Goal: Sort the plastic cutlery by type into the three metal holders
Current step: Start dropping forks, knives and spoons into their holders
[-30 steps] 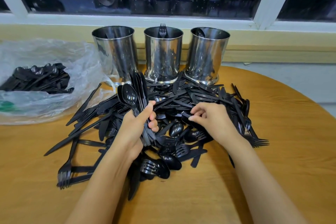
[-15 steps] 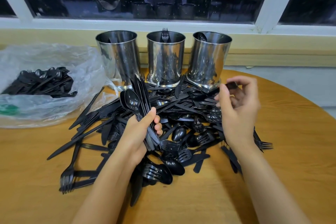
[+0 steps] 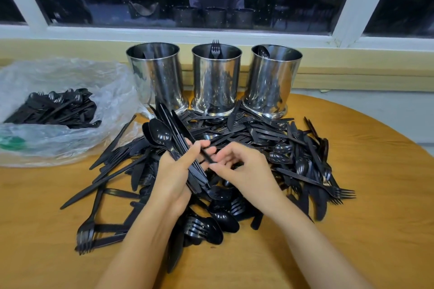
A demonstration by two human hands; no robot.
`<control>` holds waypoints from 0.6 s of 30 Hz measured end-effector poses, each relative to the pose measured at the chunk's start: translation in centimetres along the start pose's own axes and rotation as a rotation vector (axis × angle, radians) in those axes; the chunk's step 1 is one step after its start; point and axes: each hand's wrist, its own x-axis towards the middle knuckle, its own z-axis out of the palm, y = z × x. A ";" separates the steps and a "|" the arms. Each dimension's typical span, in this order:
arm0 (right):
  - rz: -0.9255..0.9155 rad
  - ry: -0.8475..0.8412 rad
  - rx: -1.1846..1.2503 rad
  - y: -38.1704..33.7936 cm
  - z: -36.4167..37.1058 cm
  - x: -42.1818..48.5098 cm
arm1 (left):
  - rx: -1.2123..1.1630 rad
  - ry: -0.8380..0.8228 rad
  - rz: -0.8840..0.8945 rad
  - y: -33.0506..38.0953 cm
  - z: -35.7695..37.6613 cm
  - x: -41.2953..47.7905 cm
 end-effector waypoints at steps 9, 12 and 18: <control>0.073 0.259 -0.113 2.4 -4.2 1.3 | 0.133 -0.062 -0.020 -0.4 -0.7 0.4; 0.080 0.296 -0.209 3.5 -4.9 1.8 | 0.113 -0.064 -0.048 -0.5 -0.4 0.3; 0.068 0.181 -0.447 4.1 -4.5 3.8 | 0.029 -0.087 -0.118 -0.3 0.2 -0.1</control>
